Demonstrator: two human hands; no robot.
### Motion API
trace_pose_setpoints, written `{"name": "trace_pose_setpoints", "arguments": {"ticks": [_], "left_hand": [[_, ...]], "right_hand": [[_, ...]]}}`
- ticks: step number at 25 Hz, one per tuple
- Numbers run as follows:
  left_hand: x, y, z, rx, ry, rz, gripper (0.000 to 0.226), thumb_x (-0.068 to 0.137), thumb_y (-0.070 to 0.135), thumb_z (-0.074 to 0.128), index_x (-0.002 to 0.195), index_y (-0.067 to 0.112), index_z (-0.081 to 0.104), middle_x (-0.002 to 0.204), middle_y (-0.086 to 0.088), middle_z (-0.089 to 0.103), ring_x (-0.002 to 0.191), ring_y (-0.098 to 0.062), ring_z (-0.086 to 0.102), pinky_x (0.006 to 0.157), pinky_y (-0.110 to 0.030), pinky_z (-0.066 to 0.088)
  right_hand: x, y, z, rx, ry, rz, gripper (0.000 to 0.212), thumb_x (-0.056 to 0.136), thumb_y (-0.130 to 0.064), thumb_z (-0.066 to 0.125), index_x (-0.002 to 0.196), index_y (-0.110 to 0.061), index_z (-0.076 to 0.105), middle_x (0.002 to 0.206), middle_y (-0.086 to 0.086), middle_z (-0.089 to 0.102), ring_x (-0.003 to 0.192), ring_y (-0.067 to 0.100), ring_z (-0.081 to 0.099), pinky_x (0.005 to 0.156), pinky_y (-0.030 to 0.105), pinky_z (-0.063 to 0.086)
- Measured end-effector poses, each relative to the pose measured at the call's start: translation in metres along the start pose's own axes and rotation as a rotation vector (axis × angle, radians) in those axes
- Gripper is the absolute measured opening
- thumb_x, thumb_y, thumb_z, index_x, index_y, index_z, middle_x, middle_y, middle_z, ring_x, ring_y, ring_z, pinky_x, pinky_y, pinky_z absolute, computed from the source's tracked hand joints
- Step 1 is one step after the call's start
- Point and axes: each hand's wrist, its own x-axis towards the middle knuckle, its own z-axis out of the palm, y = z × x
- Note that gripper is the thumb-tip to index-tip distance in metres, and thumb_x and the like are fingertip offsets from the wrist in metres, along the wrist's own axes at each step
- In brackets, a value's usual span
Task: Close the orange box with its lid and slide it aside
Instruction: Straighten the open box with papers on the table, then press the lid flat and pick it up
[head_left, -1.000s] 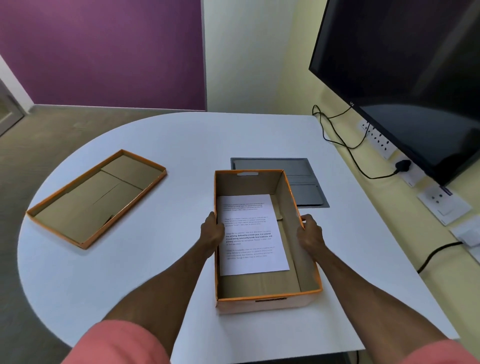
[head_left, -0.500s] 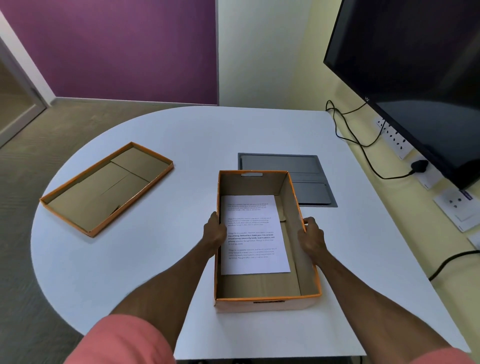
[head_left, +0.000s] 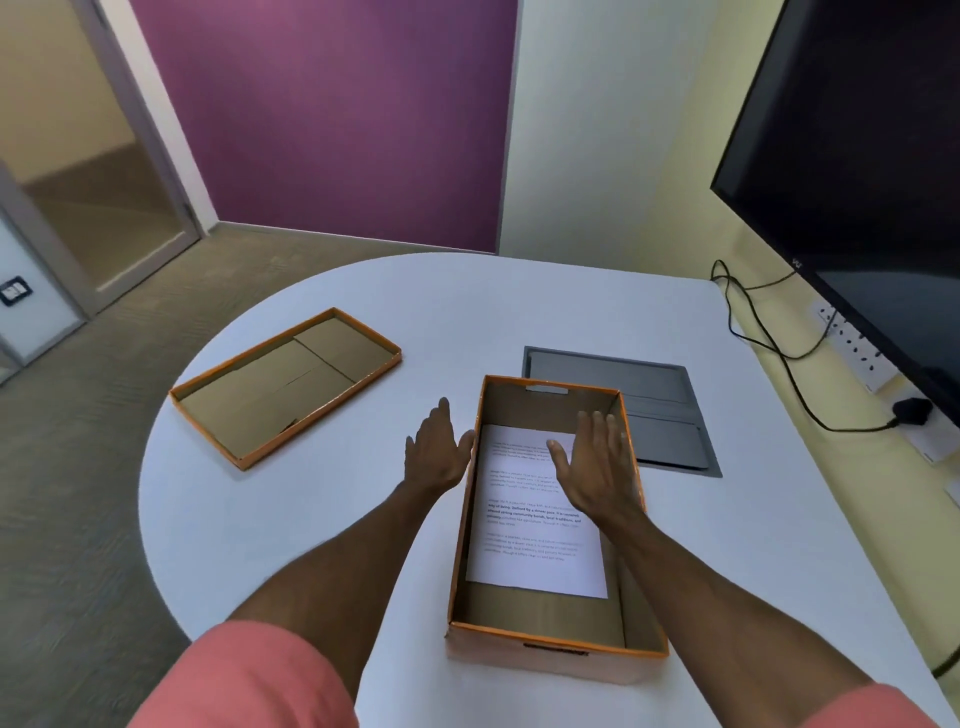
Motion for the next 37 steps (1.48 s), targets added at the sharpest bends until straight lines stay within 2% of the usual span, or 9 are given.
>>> {"name": "trace_pose_setpoints", "arguments": {"ticks": [2, 5, 9, 13, 18, 27, 32, 37], "left_hand": [[0.002, -0.004, -0.018, 0.074, 0.045, -0.002, 0.069, 0.102, 0.041, 0.036, 0.156, 0.012, 0.007, 0.165, -0.009, 0.013, 0.153, -0.026, 0.012, 0.123, -0.05, 0.008], [0.003, -0.015, -0.042, 0.161, 0.074, -0.011, 0.07, 0.101, 0.047, 0.033, 0.157, 0.014, 0.006, 0.165, -0.01, 0.01, 0.153, -0.026, 0.008, 0.123, -0.051, 0.004], [0.008, -0.037, -0.071, 0.214, 0.107, -0.033, 0.073, 0.099, 0.053, 0.032, 0.157, 0.016, 0.01, 0.165, -0.008, 0.011, 0.153, -0.026, 0.009, 0.122, -0.055, 0.005], [0.014, -0.065, -0.096, 0.22, 0.148, -0.066, 0.07, 0.098, 0.053, 0.034, 0.155, 0.016, 0.015, 0.164, -0.008, 0.015, 0.152, -0.027, 0.014, 0.12, -0.056, 0.008], [0.04, -0.112, -0.135, 0.222, 0.164, -0.111, 0.069, 0.098, 0.052, 0.035, 0.155, 0.017, 0.017, 0.164, -0.008, 0.015, 0.152, -0.028, 0.011, 0.121, -0.056, 0.006], [0.127, -0.211, -0.213, 0.278, 0.057, -0.098, 0.069, 0.098, 0.051, 0.037, 0.153, 0.014, 0.021, 0.164, -0.012, 0.013, 0.152, -0.028, 0.01, 0.121, -0.056, 0.005], [0.188, -0.265, -0.238, 0.358, -0.009, -0.065, 0.067, 0.097, 0.051, 0.038, 0.151, 0.013, 0.026, 0.164, -0.013, 0.013, 0.153, -0.028, 0.008, 0.121, -0.058, 0.003], [0.238, -0.312, -0.235, 0.46, -0.119, -0.055, 0.071, 0.095, 0.052, 0.042, 0.152, 0.013, 0.022, 0.165, -0.013, 0.007, 0.153, -0.029, 0.005, 0.119, -0.06, 0.002]], "right_hand": [[0.007, -0.023, 0.0, -0.004, 0.002, -0.055, 0.07, 0.097, -0.052, 0.032, 0.15, -0.008, 0.023, 0.16, 0.016, 0.022, 0.15, 0.031, 0.013, 0.123, 0.046, 0.011], [0.014, -0.058, 0.001, 0.022, 0.019, -0.13, 0.068, 0.097, -0.05, 0.036, 0.148, -0.007, 0.027, 0.156, 0.015, 0.029, 0.148, 0.031, 0.018, 0.122, 0.047, 0.014], [0.023, -0.107, 0.006, 0.032, 0.017, -0.228, 0.066, 0.096, -0.051, 0.034, 0.148, -0.01, 0.027, 0.155, 0.014, 0.029, 0.147, 0.031, 0.019, 0.122, 0.048, 0.015], [0.032, -0.154, 0.019, 0.07, -0.058, -0.283, 0.071, 0.097, -0.054, 0.027, 0.153, -0.011, 0.015, 0.163, 0.015, 0.012, 0.151, 0.031, 0.004, 0.123, 0.047, 0.003], [0.052, -0.221, 0.039, 0.074, -0.05, -0.324, 0.07, 0.097, -0.053, 0.028, 0.153, -0.012, 0.017, 0.162, 0.015, 0.014, 0.151, 0.03, 0.006, 0.123, 0.046, 0.005], [0.103, -0.335, 0.1, 0.044, -0.118, -0.266, 0.065, 0.097, -0.049, 0.036, 0.149, -0.012, 0.024, 0.159, 0.015, 0.021, 0.15, 0.032, 0.013, 0.122, 0.048, 0.014], [0.131, -0.383, 0.143, 0.049, -0.184, -0.15, 0.064, 0.095, -0.048, 0.043, 0.144, -0.009, 0.031, 0.152, 0.016, 0.032, 0.142, 0.032, 0.028, 0.117, 0.047, 0.029], [0.148, -0.398, 0.193, 0.105, -0.286, -0.011, 0.073, 0.094, -0.046, 0.048, 0.148, -0.004, 0.022, 0.158, 0.021, 0.021, 0.147, 0.036, 0.019, 0.12, 0.043, 0.024]]}}
